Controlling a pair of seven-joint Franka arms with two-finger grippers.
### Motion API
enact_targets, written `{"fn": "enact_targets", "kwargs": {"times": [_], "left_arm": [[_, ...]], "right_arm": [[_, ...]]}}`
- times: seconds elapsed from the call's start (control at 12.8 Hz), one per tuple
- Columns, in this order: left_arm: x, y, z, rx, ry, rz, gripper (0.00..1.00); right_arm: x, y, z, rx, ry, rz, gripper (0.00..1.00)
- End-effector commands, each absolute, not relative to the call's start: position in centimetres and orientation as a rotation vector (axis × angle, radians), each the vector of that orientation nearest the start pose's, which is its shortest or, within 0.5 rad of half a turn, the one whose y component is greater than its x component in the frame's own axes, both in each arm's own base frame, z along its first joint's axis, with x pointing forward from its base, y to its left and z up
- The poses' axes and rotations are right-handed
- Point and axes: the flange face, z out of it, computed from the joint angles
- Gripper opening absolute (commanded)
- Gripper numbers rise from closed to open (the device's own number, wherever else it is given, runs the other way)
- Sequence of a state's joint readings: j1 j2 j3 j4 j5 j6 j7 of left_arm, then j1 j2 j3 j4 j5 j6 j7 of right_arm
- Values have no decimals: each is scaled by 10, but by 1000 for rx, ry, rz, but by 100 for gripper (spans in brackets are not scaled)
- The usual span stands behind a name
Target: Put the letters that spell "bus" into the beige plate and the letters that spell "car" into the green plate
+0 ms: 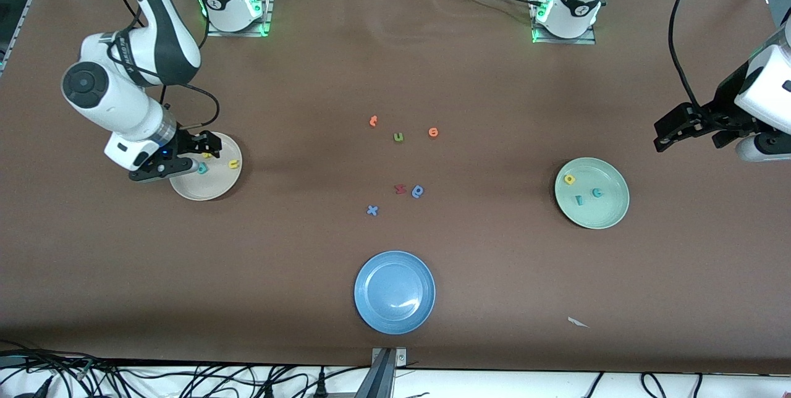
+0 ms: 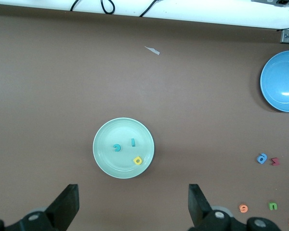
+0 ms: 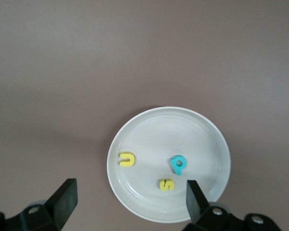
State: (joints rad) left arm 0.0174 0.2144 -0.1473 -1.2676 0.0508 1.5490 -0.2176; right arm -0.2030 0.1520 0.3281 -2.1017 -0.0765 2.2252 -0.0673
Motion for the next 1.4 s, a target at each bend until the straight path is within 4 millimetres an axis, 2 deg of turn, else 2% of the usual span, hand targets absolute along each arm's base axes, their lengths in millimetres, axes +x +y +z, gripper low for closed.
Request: {"fn": "enact_targets", "kwargs": {"times": [0.0,0.16,0.31,0.47,0.7,1.17,1.33], "left_arm": [[605,-62,643,-3146,-168,-98,100],[607,-64,643,-3148,-166,-100,100],[607,-64,642,-3147,-181,-97,100],[611,-65,639,-3149,-179,-92,100],[611,-65,639,-3149,-179,-92,100],[612,-60,637,-3148,-191,-87,100],[612,-60,637,-3148,-191,-87,100]], "right_arm": [[574,85,406,-3133,-328,84,100],[584,89,455,-3157,-281,122,100],[591,86,494,-3168,-263,113,100],[591,88,520,-3126,-241,120,100],[591,76,553,-3124,-221,168,100],[592,67,563,-3133,-200,153,100],[594,58,567,-3135,-178,141,100]]}}
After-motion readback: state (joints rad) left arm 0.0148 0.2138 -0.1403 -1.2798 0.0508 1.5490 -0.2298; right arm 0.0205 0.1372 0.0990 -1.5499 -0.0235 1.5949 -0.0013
